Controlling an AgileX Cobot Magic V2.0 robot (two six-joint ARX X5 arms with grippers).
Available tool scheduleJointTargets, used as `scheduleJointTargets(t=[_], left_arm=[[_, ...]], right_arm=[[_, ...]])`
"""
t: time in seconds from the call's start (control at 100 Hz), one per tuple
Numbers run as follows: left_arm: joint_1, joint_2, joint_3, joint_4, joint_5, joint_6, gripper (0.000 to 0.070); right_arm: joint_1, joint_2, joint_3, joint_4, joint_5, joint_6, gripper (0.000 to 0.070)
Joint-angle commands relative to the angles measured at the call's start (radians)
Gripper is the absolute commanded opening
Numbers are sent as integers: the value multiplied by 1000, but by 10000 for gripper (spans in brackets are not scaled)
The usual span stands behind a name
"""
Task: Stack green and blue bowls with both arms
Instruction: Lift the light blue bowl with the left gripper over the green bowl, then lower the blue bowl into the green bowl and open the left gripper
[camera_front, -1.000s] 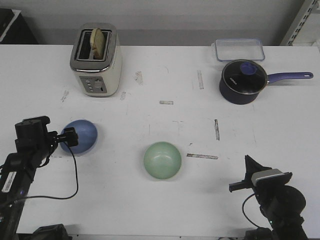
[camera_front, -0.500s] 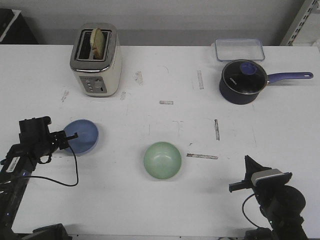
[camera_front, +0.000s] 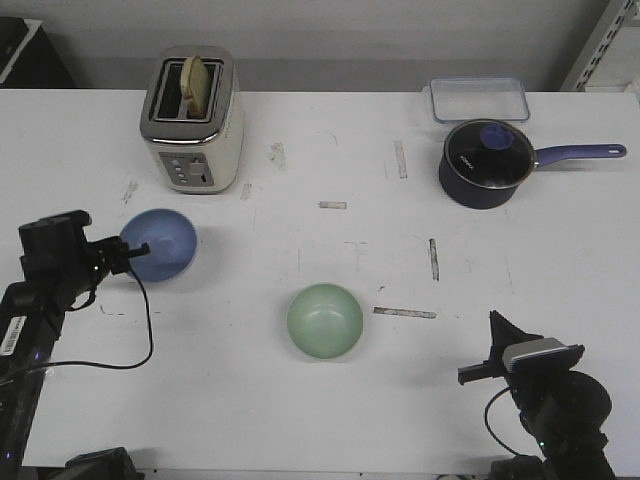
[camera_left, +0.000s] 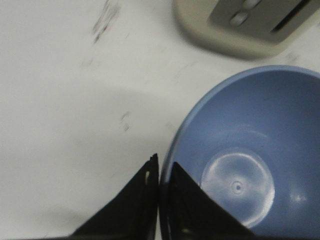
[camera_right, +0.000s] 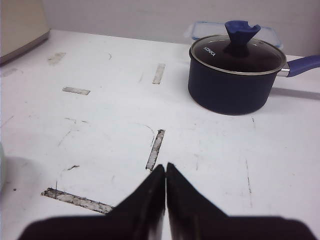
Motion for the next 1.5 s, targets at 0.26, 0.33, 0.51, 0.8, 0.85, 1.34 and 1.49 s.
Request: scheduleJointTargets(t=[0.26, 0.33, 0.51, 0.8, 0.85, 1.34, 1.49], left_arm=[[-259, -88, 141, -13, 127, -89, 0], [-349, -88, 141, -34, 127, -89, 0], [-563, -48, 141, -102, 126, -87, 0], [-766, 110, 141, -71, 105, -87, 0], [-782, 135, 141, -60, 92, -87, 0], [-810, 292, 141, -40, 55, -82, 129], [-812, 292, 142, -40, 55, -89, 558]], right_arm=[[2, 3, 8, 8, 0, -11, 0], [2, 3, 8, 8, 0, -11, 0], [2, 3, 8, 8, 0, -11, 0], [2, 3, 8, 9, 0, -11, 0], [2, 3, 8, 9, 0, -11, 0], [2, 3, 8, 9, 0, -11, 0], [2, 3, 8, 9, 0, -11, 0]])
